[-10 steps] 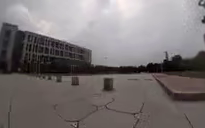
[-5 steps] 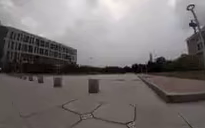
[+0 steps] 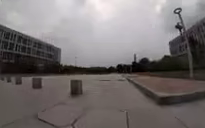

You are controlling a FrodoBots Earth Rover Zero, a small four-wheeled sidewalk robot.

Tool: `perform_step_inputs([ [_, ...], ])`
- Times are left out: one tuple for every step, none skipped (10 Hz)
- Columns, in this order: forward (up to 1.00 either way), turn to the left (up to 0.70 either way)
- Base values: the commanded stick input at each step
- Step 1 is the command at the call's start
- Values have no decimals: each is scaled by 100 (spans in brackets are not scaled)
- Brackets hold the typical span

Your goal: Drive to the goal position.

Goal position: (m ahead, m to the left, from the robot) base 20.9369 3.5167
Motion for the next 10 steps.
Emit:
perform_step_inputs([
  [70,0],
  [70,0],
  [70,0],
  [70,0],
  [70,0],
  [70,0],
  [70,0],
  [70,0],
  [70,0],
  [70,0],
])
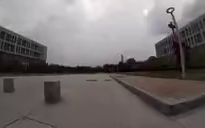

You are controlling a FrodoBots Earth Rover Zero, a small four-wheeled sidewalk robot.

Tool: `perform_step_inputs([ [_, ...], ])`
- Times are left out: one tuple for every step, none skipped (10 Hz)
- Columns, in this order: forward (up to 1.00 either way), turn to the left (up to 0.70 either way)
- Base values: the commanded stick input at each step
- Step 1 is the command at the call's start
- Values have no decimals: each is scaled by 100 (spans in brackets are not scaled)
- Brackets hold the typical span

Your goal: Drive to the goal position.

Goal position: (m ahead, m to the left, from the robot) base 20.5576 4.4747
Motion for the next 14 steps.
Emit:
perform_step_inputs([
  [70,0],
  [70,0],
  [70,0],
  [70,0],
  [70,0],
  [70,0],
  [70,0],
  [70,0],
  [70,0],
  [70,0],
  [70,0],
  [70,0],
  [70,0],
  [70,0],
])
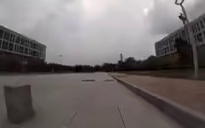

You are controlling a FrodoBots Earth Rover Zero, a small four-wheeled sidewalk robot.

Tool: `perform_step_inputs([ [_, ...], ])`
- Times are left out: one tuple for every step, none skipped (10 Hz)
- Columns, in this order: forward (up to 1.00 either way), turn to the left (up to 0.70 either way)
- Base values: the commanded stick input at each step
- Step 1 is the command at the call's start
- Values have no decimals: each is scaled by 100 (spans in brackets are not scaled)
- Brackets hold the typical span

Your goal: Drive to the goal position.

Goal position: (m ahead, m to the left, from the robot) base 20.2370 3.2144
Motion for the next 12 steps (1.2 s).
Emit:
perform_step_inputs([
  [70,0],
  [70,0],
  [70,0],
  [70,0],
  [70,0],
  [70,0],
  [70,0],
  [70,0],
  [70,0],
  [70,0],
  [70,0],
  [70,0],
])
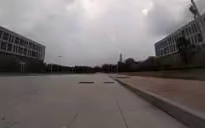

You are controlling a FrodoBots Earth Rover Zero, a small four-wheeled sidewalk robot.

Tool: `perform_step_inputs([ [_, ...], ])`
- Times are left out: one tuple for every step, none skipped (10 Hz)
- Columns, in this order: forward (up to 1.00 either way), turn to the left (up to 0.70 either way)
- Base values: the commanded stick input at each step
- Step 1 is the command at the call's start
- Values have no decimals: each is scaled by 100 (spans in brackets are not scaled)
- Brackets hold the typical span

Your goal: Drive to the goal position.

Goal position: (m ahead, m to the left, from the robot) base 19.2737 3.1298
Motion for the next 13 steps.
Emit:
perform_step_inputs([
  [70,0],
  [70,0],
  [70,0],
  [70,17],
  [70,35],
  [70,31],
  [70,2],
  [70,0],
  [70,0],
  [70,0],
  [70,0],
  [70,0],
  [70,0],
])
